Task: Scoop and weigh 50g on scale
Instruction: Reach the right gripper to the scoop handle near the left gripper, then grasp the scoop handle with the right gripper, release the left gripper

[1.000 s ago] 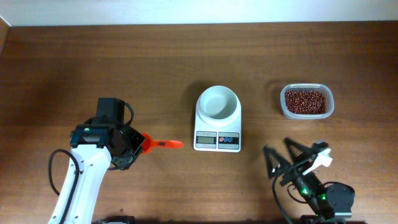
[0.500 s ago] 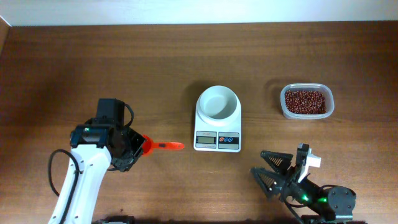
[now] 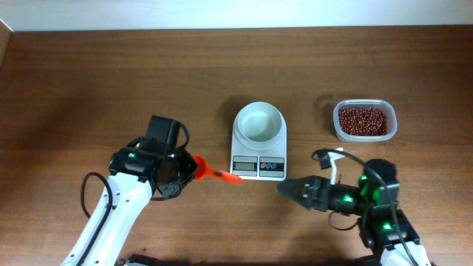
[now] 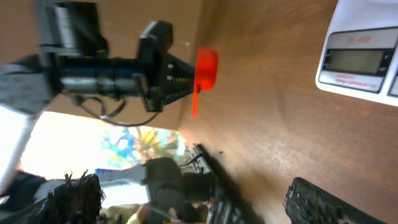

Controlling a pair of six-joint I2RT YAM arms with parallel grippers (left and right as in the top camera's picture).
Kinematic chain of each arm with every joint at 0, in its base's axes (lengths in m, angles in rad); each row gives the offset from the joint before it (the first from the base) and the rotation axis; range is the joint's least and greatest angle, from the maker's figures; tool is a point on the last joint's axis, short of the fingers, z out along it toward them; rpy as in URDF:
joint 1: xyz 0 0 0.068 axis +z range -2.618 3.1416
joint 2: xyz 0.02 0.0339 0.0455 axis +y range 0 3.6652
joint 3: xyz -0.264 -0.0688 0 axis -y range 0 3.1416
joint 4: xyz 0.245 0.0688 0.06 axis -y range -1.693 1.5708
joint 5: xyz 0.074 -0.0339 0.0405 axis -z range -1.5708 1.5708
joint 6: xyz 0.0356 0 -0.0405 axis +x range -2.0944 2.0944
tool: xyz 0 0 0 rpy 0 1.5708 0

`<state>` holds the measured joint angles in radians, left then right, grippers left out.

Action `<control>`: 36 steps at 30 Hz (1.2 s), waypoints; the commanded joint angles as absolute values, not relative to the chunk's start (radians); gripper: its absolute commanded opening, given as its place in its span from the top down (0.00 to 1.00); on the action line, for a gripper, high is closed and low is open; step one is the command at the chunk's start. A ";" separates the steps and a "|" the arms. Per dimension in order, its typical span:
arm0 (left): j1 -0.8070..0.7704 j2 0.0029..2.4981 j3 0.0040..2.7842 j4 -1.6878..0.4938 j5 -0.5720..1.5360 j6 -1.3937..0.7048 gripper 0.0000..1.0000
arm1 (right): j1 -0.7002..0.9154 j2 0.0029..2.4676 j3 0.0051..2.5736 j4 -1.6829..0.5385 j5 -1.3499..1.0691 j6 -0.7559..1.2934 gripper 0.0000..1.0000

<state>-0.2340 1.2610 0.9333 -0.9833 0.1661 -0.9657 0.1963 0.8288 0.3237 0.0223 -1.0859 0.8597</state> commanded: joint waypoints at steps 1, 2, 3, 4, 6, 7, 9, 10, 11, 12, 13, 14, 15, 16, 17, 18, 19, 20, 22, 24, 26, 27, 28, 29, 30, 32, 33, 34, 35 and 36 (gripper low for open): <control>-0.266 1.250 0.935 -0.981 0.172 -1.028 1.00 | 0.375 0.878 0.341 0.057 -0.858 0.843 0.04; -0.279 1.250 0.935 -0.981 0.172 -1.033 1.00 | 0.427 0.891 0.341 0.097 -0.822 0.847 0.05; -0.292 1.250 0.935 -0.981 0.172 -1.032 1.00 | 0.456 0.897 0.341 0.133 -0.810 0.847 0.05; -0.306 1.250 0.935 -0.981 0.172 -1.033 1.00 | 0.485 0.905 0.341 0.179 -0.797 0.853 0.08; -0.344 1.251 0.935 -0.981 0.172 -1.064 1.00 | 0.528 0.918 0.341 0.233 -0.741 0.913 0.13; -0.358 1.250 0.935 -0.981 0.172 -1.077 1.00 | 0.542 0.924 0.341 0.233 -0.704 0.926 0.15; -0.395 1.250 0.935 -0.981 0.172 -1.111 1.00 | 0.553 0.937 0.341 0.237 -0.683 0.934 0.21; -0.414 1.250 0.935 -0.980 0.172 -1.124 1.00 | 0.553 0.945 0.341 0.238 -0.678 0.960 0.22; -0.436 1.250 0.935 -0.980 0.169 -1.149 1.00 | 0.553 0.957 0.341 0.241 -0.676 0.981 0.25; -0.460 1.250 0.935 -0.980 0.168 -1.179 1.00 | 0.553 0.970 0.341 0.244 -0.676 1.010 0.30; -0.477 1.251 0.935 -0.980 0.157 -1.206 1.00 | 0.553 0.979 0.341 0.244 -0.676 1.016 0.32; -0.486 1.251 0.935 -0.980 0.144 -1.221 1.00 | 0.553 0.988 0.341 0.244 -0.676 1.016 0.35; -0.509 1.251 0.935 -0.976 0.131 -1.246 1.00 | 0.558 0.998 0.341 0.246 -0.675 1.042 0.36; -0.516 1.251 0.935 -0.968 0.131 -1.246 1.00 | 0.565 1.003 0.341 0.253 -0.674 1.054 0.37; -0.529 1.251 0.935 -0.955 0.131 -1.246 1.00 | 0.576 1.008 0.342 0.264 -0.668 1.056 0.39; -0.537 1.251 0.935 -0.947 0.131 -1.246 1.00 | 0.583 1.011 0.341 0.272 -0.667 1.056 0.40; -0.546 1.251 0.935 -0.937 0.131 -1.246 1.00 | 0.594 1.013 0.341 0.289 -0.668 1.056 0.43; -0.554 1.251 0.935 -0.930 0.130 -1.246 1.00 | 0.601 1.013 0.342 0.307 -0.667 1.056 0.46; -0.566 1.251 0.935 -0.928 0.130 -1.245 1.00 | 0.612 1.013 0.342 0.342 -0.665 1.056 0.51; -0.579 1.251 0.935 -0.928 0.130 -1.246 1.00 | 0.617 1.013 0.342 0.349 -0.649 1.056 0.59; -0.581 1.251 0.935 -0.928 0.131 -1.246 1.00 | 0.617 1.013 0.342 0.349 -0.649 1.057 0.61; -0.581 1.251 0.935 -0.928 0.131 -1.246 1.00 | 0.617 1.013 0.341 0.349 -0.647 1.057 0.63; -0.581 1.251 0.935 -0.928 0.131 -1.246 1.00 | 0.617 1.013 0.341 0.350 -0.645 1.057 0.65; -0.581 1.251 0.935 -0.928 0.131 -1.246 1.00 | 0.617 1.013 0.342 0.349 -0.645 1.057 0.67; -0.581 1.251 0.935 -0.928 0.131 -1.246 1.00 | 0.617 1.013 0.341 0.350 -0.645 1.057 0.68; -0.581 1.251 0.935 -0.928 0.131 -1.246 1.00 | 0.617 1.013 0.341 0.349 -0.642 1.057 0.69; -0.581 1.251 0.935 -0.928 0.135 -1.245 1.00 | 0.617 1.013 0.342 0.349 -0.641 1.057 0.71; -0.582 1.251 0.935 -0.928 0.134 -1.246 1.00 | 0.617 1.013 0.342 0.349 -0.639 1.057 0.71; -0.587 1.251 0.935 -0.928 0.134 -1.246 1.00 | 0.617 1.013 0.342 0.349 -0.635 1.056 0.71; -0.593 1.251 0.935 -0.928 0.134 -1.246 1.00 | 0.617 1.013 0.342 0.349 -0.633 1.057 0.71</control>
